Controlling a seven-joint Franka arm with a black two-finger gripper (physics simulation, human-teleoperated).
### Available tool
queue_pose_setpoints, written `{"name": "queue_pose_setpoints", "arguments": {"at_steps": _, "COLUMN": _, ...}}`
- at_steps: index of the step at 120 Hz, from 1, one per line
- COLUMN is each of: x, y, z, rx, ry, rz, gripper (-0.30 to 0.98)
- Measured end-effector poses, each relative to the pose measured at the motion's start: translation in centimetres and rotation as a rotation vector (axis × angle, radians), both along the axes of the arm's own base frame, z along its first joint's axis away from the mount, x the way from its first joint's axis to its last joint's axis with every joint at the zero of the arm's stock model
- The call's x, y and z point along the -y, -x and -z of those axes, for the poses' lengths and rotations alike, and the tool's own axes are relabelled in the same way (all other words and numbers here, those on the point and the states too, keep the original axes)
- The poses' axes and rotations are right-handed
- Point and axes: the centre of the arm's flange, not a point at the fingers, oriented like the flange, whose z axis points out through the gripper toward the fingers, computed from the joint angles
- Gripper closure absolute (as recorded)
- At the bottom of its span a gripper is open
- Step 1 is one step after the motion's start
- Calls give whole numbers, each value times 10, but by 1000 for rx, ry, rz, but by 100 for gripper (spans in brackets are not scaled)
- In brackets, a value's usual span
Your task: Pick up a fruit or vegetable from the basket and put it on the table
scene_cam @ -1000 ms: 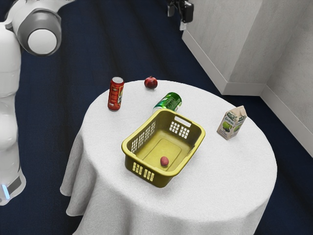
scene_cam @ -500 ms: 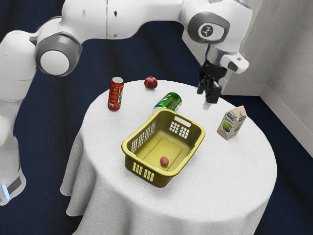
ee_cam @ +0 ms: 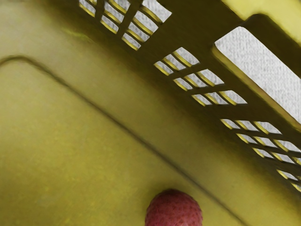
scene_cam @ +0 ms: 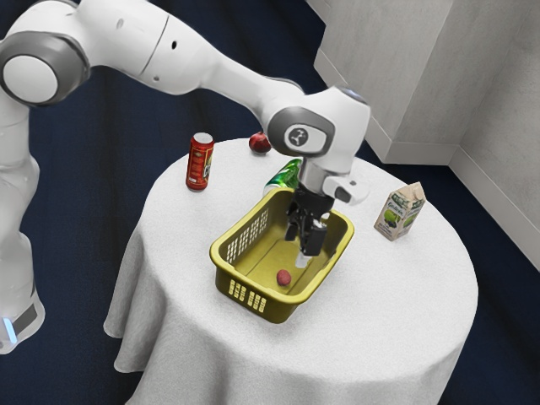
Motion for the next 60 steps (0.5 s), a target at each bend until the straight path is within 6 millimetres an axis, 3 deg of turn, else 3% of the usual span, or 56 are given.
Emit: {"name": "queue_pose_setpoints", "arguments": {"at_steps": 60, "x": 11, "y": 16, "z": 31, "rx": 32, "ry": 11, "rz": -17, "gripper": 0}}
